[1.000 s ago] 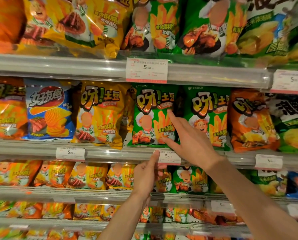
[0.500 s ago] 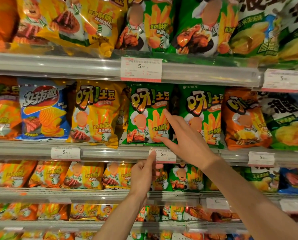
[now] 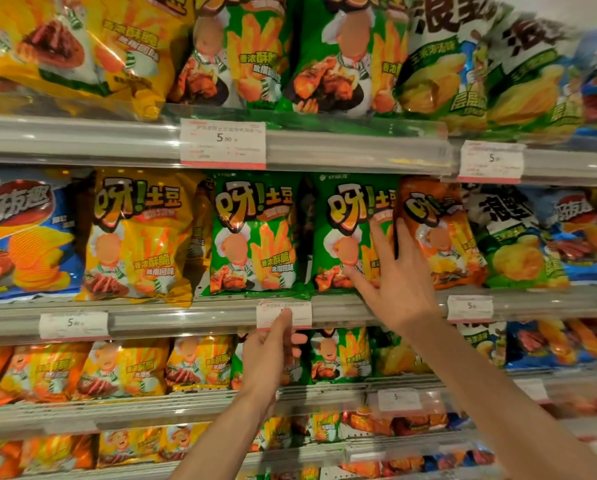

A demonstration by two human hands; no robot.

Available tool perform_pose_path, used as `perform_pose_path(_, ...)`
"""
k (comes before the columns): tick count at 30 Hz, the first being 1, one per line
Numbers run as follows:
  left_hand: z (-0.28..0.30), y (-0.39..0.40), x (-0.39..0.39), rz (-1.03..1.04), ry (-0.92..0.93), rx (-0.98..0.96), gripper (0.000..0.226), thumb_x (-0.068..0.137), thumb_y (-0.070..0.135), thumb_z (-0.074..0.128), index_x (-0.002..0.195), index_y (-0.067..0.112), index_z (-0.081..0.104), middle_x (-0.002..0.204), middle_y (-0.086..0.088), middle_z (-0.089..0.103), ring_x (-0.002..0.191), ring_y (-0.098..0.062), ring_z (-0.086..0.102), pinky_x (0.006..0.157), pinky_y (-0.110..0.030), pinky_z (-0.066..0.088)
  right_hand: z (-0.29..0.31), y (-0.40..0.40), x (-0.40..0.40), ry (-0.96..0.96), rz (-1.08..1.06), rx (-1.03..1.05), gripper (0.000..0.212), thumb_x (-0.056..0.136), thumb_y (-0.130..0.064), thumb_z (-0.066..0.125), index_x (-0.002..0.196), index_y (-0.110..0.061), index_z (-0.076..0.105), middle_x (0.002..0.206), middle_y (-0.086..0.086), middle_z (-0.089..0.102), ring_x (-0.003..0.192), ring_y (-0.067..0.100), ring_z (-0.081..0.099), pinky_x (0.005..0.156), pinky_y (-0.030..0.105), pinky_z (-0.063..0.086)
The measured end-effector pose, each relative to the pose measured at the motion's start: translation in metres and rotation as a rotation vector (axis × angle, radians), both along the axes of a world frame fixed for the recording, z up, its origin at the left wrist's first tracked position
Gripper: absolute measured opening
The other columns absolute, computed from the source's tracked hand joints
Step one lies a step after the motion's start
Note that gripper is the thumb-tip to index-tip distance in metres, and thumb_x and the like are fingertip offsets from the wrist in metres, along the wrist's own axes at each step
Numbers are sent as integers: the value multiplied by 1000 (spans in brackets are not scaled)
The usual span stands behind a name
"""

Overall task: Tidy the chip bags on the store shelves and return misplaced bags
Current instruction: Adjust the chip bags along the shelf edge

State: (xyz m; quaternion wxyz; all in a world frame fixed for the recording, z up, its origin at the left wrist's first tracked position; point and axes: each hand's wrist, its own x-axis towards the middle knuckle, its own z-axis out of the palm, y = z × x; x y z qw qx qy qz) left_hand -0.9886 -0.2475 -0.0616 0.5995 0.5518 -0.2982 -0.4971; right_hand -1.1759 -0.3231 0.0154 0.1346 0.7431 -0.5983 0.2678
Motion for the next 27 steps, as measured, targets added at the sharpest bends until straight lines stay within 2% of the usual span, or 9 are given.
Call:
perform_pose_path(2,0,0,-1,1,-2,-2,52,94,51,63,60,14,77,71,-19,70,71,-28,57,72,-39,45,-3,3,3,-18,22,28,83,98,-67,36,162,-27,4,168,19,11,150,38,28,115,48,37)
perform_pose_path(5,0,1,-2,7,-18,-4,52,94,53,64,57,19,79,79,-29,72,71,-28,59,75,-41,48,-5,5,11,-25,51,8,80,99,-63,38,162,-25,6,167,21,14,149,40,29,114,51,38)
perform_pose_path(9,-3,0,-1,-2,-37,-5,50,92,54,64,58,21,79,72,-20,71,74,-29,60,81,-47,54,-8,4,16,-25,61,19,80,98,-64,32,162,-25,5,167,21,13,148,40,27,112,55,41)
perform_pose_path(11,-4,0,0,-1,-41,2,50,93,53,64,58,21,80,77,-24,73,74,-28,61,84,-49,55,-9,4,15,-27,66,17,80,98,-65,31,162,-25,5,166,21,13,148,40,28,111,55,41)
perform_pose_path(14,-3,0,0,0,-44,-5,49,93,53,64,59,22,80,89,-31,73,74,-28,60,79,-42,52,-10,3,15,-33,73,15,80,98,-65,30,162,-24,5,167,21,12,148,40,29,112,54,41)
perform_pose_path(18,-3,1,2,0,-39,-7,50,94,51,65,59,18,79,89,-31,73,72,-28,59,76,-41,49,-12,3,15,-59,85,24,80,98,-65,29,162,-26,2,169,19,5,151,39,25,115,53,38)
perform_pose_path(22,-2,1,4,-20,-47,-19,49,93,53,64,62,18,80,90,-31,72,73,-27,59,75,-41,48,-13,6,15,-120,96,66,81,99,-64,34,162,-31,-4,170,17,-4,156,37,11,122,51,27)
perform_pose_path(24,-3,1,6,-28,-46,-21,47,93,52,65,68,16,78,89,-29,74,73,-27,59,75,-40,48,-19,10,15,-155,119,52,81,100,-62,39,163,-30,0,170,17,-3,156,35,9,123,52,26)
perform_pose_path(27,-6,1,9,-53,-53,-32,47,94,53,63,70,14,76,88,-28,74,71,-27,58,72,-40,47,-37,23,14,-221,207,-33,81,99,-57,47,163,-20,14,169,21,10,157,32,12,121,56,27)
